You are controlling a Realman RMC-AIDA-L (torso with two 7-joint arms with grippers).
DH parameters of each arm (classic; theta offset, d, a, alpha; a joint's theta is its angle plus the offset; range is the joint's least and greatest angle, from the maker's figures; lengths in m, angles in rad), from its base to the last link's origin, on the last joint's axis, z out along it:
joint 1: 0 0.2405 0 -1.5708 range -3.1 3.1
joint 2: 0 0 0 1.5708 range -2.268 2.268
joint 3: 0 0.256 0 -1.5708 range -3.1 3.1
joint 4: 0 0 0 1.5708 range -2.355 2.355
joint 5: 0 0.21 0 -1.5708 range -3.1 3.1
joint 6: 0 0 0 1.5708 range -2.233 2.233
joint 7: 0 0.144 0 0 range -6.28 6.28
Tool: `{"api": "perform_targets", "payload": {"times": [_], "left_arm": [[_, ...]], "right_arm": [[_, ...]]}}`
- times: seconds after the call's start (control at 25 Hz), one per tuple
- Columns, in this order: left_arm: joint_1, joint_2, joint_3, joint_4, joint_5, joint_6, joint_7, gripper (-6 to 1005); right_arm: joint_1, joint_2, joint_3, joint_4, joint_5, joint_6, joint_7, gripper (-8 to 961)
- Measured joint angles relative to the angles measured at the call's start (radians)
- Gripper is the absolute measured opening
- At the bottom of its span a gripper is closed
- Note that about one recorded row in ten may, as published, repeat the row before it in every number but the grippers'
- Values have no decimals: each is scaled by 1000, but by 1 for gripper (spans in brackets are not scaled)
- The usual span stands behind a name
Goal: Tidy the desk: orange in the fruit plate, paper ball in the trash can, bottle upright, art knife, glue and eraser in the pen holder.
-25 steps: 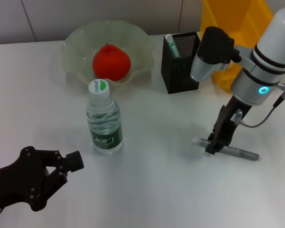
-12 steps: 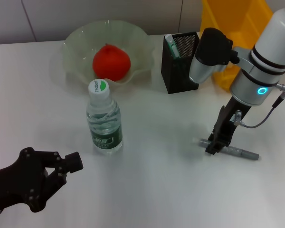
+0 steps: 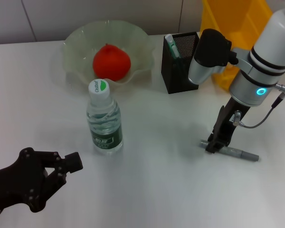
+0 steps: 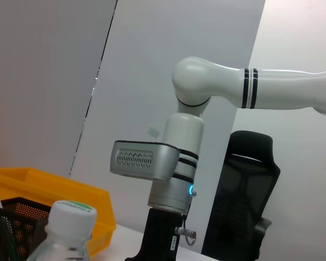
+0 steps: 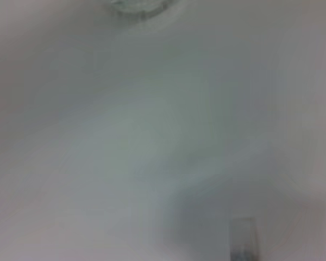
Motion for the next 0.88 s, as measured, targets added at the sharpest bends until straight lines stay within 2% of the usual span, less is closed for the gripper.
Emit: {"api": "perform_targets", "payload": {"times": [0.88], "left_arm": [[8,1,-1,0,0,0,0,40]], "right_arm": [[-8,4,3,-7,-2,24,8,156]]}}
